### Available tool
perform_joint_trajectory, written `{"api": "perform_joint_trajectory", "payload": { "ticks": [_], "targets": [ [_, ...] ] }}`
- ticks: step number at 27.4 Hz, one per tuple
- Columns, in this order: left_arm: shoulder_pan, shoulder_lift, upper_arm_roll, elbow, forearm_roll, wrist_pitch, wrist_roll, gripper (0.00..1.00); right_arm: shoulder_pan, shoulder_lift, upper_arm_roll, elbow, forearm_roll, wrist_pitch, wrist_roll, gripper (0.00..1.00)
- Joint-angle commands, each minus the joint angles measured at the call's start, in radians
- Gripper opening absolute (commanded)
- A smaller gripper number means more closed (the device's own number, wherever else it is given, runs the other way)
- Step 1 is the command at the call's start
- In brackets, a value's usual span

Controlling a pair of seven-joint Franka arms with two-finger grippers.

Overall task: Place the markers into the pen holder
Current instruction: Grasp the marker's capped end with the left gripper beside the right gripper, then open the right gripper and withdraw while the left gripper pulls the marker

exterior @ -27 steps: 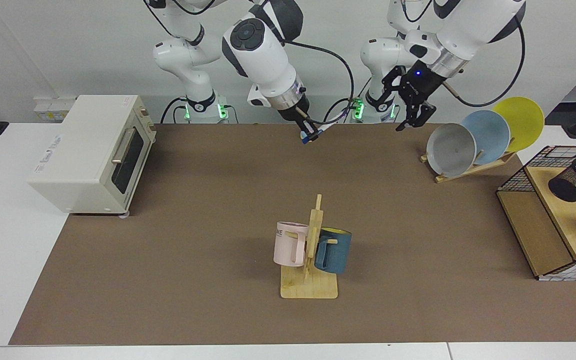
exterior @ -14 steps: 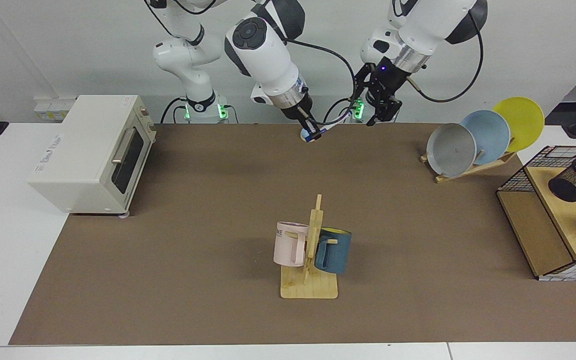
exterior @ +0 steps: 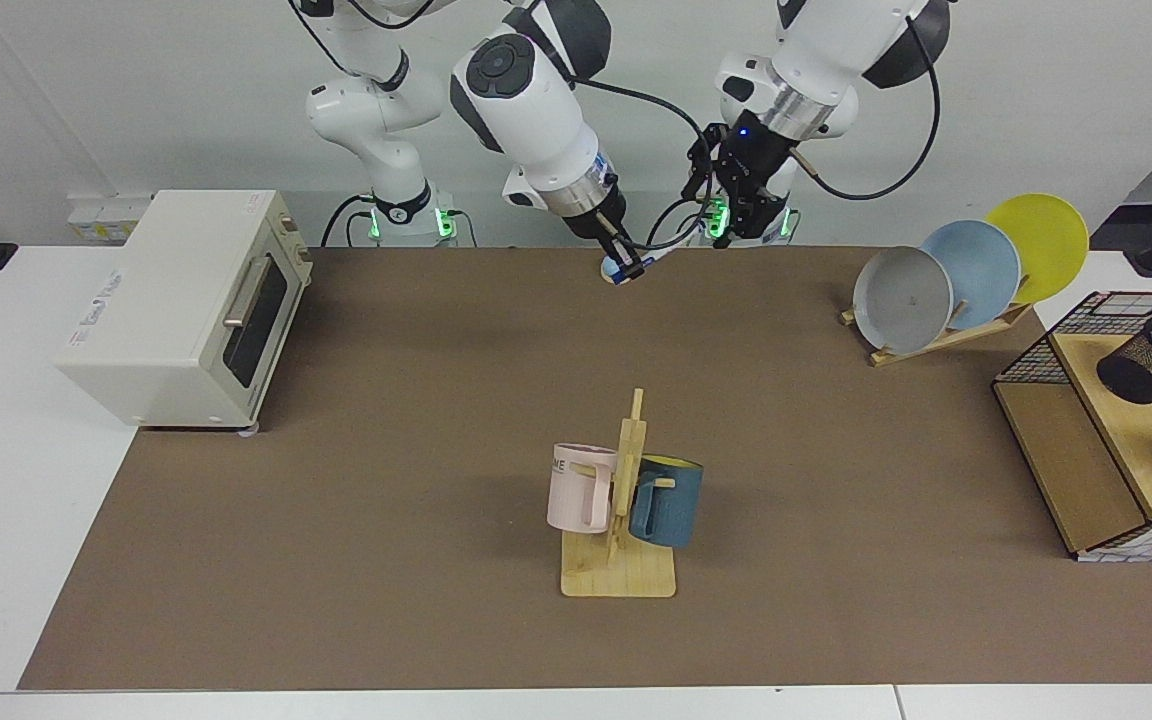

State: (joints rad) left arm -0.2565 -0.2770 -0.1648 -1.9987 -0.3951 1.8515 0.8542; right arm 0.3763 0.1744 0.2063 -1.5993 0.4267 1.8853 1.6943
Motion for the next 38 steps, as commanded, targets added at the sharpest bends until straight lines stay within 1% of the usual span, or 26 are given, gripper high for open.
{"api": "perform_joint_trajectory", "payload": {
  "ticks": [1,3,5,9,15,17,18,22,23,29,30,31,32,38],
  "targets": [
    [-0.012,-0.033,-0.016,-0.06,-0.002,0.04,-0.021,0.74,0.013,-0.001,-0.001,-0.001,0.021,0.015,0.018,0.0],
    [-0.012,-0.031,-0.018,-0.06,-0.002,0.048,-0.029,0.64,0.023,-0.003,-0.002,-0.001,0.023,0.015,0.012,0.0],
    [-0.01,-0.031,-0.016,-0.06,-0.001,0.049,-0.038,0.61,0.023,-0.004,-0.002,-0.002,0.023,0.015,0.008,0.0],
    [-0.012,-0.031,-0.018,-0.058,0.005,0.049,-0.038,0.48,0.023,-0.006,-0.002,-0.005,0.021,0.015,0.007,0.0],
    [-0.009,-0.03,-0.016,-0.058,0.018,0.049,-0.037,0.35,0.023,-0.009,-0.002,-0.011,0.02,0.014,0.001,0.0],
    [-0.009,-0.03,-0.016,-0.058,0.028,0.046,-0.038,0.28,0.023,-0.009,-0.002,-0.011,0.02,0.014,-0.002,0.0],
    [-0.007,-0.03,-0.016,-0.058,0.032,0.045,-0.038,0.26,0.023,-0.009,-0.002,-0.011,0.02,0.014,-0.002,0.0],
    [-0.001,-0.03,-0.016,-0.06,0.036,0.041,-0.038,0.08,0.023,-0.009,-0.002,-0.013,0.02,0.012,-0.002,0.0],
    [-0.001,-0.03,-0.016,-0.06,0.036,0.04,-0.038,0.01,0.023,-0.009,-0.002,-0.013,0.02,0.012,-0.002,0.0],
    [-0.001,-0.03,-0.018,-0.058,0.065,0.038,-0.038,0.0,0.023,-0.009,-0.001,-0.011,0.017,0.009,-0.013,0.0],
    [-0.001,-0.03,-0.018,-0.058,0.065,0.037,-0.038,0.0,0.023,-0.009,-0.001,-0.011,0.018,0.008,-0.024,0.11],
    [0.0,-0.03,-0.018,-0.058,0.065,0.035,-0.038,0.0,0.023,-0.009,-0.002,-0.011,0.02,0.006,-0.036,0.49],
    [0.0,-0.03,-0.018,-0.058,0.065,0.035,-0.038,0.0,0.023,-0.009,-0.001,-0.011,0.014,0.006,-0.045,0.99],
    [0.0,-0.03,-0.016,-0.058,0.067,0.031,-0.038,0.0,0.02,-0.015,-0.002,-0.01,0.009,-0.006,-0.094,1.0]
  ]
}}
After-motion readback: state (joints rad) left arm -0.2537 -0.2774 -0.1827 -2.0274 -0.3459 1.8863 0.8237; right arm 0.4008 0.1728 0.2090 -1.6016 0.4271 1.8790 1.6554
